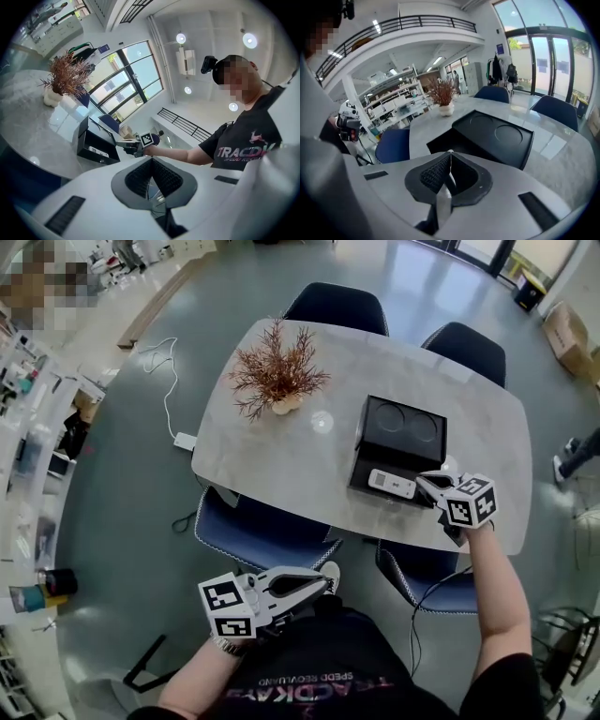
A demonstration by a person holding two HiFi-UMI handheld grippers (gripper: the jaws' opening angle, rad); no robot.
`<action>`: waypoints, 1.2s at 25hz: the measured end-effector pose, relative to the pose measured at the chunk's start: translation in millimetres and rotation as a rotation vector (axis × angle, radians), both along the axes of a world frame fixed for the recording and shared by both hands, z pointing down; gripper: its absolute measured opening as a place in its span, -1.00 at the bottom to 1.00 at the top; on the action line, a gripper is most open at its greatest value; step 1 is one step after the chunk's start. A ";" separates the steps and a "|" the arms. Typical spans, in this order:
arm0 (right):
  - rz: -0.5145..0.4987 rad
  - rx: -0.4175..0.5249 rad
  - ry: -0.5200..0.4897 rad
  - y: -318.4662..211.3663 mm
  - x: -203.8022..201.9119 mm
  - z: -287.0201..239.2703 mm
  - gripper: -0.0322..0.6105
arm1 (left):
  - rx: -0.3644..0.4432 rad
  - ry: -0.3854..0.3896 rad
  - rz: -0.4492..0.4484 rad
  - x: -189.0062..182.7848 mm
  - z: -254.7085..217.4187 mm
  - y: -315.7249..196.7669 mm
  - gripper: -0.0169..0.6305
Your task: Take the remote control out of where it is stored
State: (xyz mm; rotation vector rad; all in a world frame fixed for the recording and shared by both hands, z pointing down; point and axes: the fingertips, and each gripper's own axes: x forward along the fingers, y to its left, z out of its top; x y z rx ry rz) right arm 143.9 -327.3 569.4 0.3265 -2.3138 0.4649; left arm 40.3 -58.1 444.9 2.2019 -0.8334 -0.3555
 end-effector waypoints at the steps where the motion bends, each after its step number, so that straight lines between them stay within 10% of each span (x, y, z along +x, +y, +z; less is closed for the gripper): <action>1: -0.028 -0.007 0.042 -0.7 1.3 10.0 -0.86 | -0.002 0.005 -0.007 0.4 1.2 0.4 -0.95; 9: -0.216 0.018 0.292 -10.2 5.9 69.0 -0.85 | -0.018 0.035 -0.052 -3.5 13.3 -0.2 -0.95; 30: -0.491 -0.044 0.460 -6.3 -15.4 115.9 -0.36 | -0.041 0.047 -0.082 -8.1 29.6 -3.5 -0.95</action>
